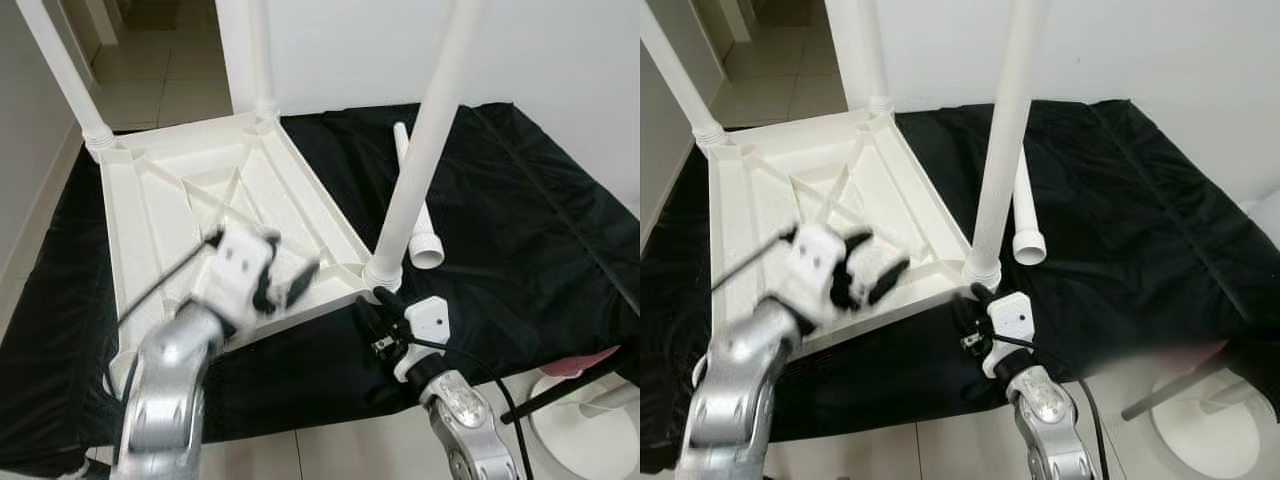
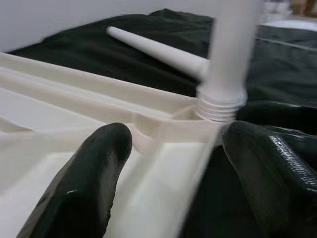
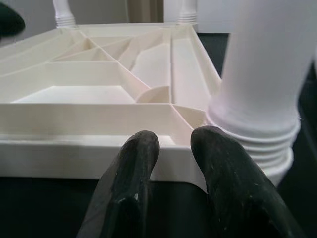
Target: Building children table
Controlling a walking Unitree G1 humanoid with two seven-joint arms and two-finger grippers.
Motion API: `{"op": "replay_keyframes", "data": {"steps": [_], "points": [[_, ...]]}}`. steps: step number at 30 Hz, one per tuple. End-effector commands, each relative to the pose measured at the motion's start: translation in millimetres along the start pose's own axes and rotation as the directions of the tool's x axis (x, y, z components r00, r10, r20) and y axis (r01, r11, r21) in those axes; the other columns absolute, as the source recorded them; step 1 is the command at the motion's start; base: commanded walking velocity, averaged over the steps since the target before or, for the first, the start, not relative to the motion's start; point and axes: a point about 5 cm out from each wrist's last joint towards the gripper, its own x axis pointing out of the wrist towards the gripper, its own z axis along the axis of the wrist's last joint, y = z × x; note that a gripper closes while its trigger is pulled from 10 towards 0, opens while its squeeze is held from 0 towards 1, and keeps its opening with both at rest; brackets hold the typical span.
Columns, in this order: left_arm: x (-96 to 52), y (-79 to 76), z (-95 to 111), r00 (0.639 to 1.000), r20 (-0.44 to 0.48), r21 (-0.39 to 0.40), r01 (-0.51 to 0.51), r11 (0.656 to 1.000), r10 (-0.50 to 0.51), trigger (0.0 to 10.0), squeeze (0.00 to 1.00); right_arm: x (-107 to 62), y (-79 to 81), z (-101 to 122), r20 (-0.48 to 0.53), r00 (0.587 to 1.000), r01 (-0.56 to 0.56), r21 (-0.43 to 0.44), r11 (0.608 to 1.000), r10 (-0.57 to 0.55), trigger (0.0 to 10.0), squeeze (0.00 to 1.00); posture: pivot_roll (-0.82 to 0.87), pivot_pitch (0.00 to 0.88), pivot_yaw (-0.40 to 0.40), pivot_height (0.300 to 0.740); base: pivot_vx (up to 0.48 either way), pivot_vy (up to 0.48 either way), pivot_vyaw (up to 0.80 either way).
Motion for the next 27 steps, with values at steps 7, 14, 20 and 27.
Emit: {"op": "replay_keyframes", "data": {"steps": [7,14,20,27], "points": [[-8.6,-23.4,3.2,0.989,0.035,0.014,0.145,0.989,-0.145,10.0,0.00,11.3,2.8,8.7,0.015,0.983,-0.185,0.119,0.976,0.184,10.0,0.00,0.02,0.032,-0.028,0.740,0.000,0.000,0.00],[-12.8,-27.4,5.0,0.982,0.052,-0.011,0.180,0.984,-0.179,10.0,0.00,20.9,-12.7,14.4,0.035,0.986,-0.165,0.128,0.978,0.162,10.0,0.00,0.03,0.024,-0.032,0.740,0.000,0.000,0.00],[-18.1,-29.8,3.4,0.977,0.039,-0.015,0.208,0.978,-0.208,10.0,0.00,25.4,-48.6,13.5,0.031,0.999,-0.019,0.115,0.993,0.015,10.0,0.00,0.04,0.021,-0.029,0.740,0.000,0.000,0.00],[-18.8,-28.3,2.7,0.976,0.029,-0.005,0.217,0.976,-0.217,10.0,0.00,21.4,-75.8,15.0,0.029,0.995,0.092,0.070,0.993,-0.094,10.0,0.00,0.03,0.021,-0.018,0.740,0.000,0.000,0.00]]}}
